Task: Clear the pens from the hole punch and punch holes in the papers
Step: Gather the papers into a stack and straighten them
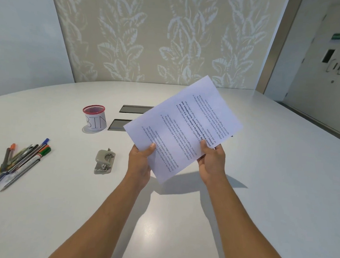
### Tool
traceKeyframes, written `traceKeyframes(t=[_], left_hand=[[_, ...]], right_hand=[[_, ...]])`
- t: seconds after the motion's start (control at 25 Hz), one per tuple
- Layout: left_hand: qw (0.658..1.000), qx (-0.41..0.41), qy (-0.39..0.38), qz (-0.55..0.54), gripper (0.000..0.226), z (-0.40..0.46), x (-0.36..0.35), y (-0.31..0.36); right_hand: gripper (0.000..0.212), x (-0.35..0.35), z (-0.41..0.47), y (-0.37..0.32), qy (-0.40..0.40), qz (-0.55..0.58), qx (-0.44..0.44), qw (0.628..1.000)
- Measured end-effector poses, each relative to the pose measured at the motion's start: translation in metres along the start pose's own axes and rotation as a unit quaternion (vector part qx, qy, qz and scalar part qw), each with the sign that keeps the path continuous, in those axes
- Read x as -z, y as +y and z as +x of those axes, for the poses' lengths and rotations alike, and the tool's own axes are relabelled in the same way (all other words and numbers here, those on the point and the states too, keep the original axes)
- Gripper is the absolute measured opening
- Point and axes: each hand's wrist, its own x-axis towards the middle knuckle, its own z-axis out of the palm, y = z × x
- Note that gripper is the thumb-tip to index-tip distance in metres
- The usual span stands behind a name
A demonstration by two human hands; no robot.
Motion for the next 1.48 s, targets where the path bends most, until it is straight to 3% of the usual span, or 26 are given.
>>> traceKeyframes(t=[0.2,0.36,0.64,0.76,0.92,1.12,1.32,1.48], left_hand=[[0.999,0.012,0.029,0.011,0.041,-0.001,0.007,0.005],[0.996,-0.01,0.082,0.015,0.022,0.007,0.025,0.027],[0.967,-0.074,-0.065,0.235,0.03,0.018,0.002,0.077],[0.966,-0.088,-0.087,0.228,0.031,0.023,-0.017,0.085],[0.959,-0.131,-0.058,0.243,0.027,0.022,-0.026,0.075],[0.94,-0.125,-0.02,0.318,0.031,0.012,-0.007,0.042],[0.93,-0.162,-0.04,0.327,0.033,0.009,-0.012,0.047],[0.937,-0.136,-0.017,0.32,0.028,0.005,-0.006,0.033]], right_hand=[[0.024,-0.004,0.01,-0.016,0.018,-0.139,0.074,0.987],[0.025,-0.001,0.016,-0.038,-0.045,-0.222,0.095,0.969],[0.028,-0.022,0.017,-0.061,-0.117,-0.328,0.121,0.93],[0.026,-0.035,0.014,-0.063,-0.128,-0.331,0.145,0.924],[0.024,-0.041,0.007,-0.059,-0.123,-0.31,0.165,0.928],[0.027,-0.017,-0.003,-0.02,-0.097,-0.352,0.154,0.918],[0.022,-0.021,0.0,-0.027,-0.072,-0.349,0.165,0.92],[0.024,-0.007,-0.003,-0.011,-0.078,-0.359,0.14,0.919]])
